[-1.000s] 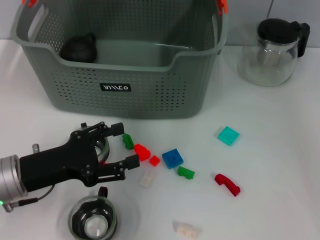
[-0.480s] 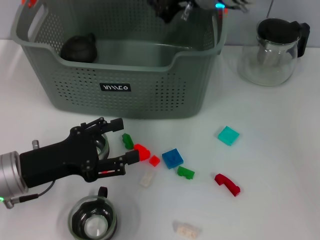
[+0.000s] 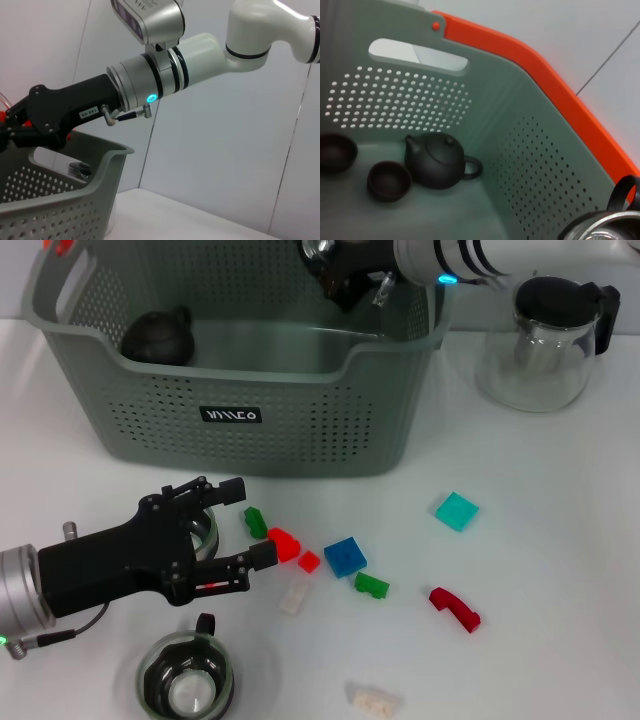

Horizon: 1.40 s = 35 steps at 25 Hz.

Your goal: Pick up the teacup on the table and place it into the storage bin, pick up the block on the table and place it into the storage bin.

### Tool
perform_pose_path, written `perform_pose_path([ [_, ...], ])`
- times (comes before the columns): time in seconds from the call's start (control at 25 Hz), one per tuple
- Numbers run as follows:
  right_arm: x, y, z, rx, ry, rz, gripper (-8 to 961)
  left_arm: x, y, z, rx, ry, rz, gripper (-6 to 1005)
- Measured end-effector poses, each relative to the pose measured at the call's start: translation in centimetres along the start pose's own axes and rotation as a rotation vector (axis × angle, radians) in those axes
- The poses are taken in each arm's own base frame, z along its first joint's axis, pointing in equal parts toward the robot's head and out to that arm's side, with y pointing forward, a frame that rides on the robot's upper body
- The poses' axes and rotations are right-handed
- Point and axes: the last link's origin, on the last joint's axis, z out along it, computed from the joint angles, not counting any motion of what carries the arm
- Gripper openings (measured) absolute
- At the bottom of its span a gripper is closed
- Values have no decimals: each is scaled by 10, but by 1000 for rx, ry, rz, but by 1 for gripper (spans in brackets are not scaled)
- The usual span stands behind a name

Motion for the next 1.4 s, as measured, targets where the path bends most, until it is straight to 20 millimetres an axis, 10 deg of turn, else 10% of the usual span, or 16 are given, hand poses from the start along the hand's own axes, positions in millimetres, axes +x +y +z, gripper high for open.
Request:
perform_pose_path([
  [0.8,9,7,0,-18,18,-1,71,-1,1,-1,1,-2,-3,879],
  [1.12,-7,-5,-19,-3,-58,43,354,0,1,-3,-4,2,-8,879],
  [1.4,-41,-18,-78,-17,-267,74,516,4,2,-5,-23,10,2,878],
])
